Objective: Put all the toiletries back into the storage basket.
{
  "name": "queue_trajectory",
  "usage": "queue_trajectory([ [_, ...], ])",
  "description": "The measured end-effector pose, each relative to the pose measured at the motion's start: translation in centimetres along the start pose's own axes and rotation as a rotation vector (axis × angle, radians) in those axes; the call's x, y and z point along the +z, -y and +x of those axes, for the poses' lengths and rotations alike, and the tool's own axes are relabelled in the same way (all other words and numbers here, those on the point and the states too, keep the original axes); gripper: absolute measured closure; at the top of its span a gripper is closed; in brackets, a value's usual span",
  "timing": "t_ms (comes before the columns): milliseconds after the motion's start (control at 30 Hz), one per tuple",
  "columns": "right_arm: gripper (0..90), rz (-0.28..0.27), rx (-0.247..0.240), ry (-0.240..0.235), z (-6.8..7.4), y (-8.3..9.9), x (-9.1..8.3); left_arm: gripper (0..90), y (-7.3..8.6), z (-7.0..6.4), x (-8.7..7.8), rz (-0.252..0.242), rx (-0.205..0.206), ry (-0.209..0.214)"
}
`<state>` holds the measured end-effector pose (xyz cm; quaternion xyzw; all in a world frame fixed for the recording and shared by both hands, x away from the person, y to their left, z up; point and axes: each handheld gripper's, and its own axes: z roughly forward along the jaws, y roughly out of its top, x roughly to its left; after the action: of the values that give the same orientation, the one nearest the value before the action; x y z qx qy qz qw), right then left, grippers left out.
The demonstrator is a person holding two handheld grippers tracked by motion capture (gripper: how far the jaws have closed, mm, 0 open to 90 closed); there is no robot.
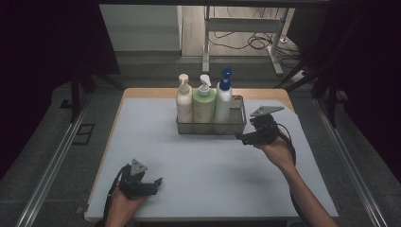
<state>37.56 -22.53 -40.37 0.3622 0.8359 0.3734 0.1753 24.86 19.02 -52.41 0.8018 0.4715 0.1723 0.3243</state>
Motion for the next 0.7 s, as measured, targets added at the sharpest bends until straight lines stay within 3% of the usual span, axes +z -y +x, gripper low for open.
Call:
queue_trajectory([
  [333, 12.4, -0.012, -0.015, 0.009, 0.4, 1.3, -2.3, 12.1, 0.0, 0.0, 0.0, 0.000, 0.003, 0.000],
  [700, 2.6, 0.001, -0.033, 0.050, 0.8, 3.6, -4.0, 12.1, 0.0, 0.0, 0.0, -0.003, -0.004, -0.001],
])
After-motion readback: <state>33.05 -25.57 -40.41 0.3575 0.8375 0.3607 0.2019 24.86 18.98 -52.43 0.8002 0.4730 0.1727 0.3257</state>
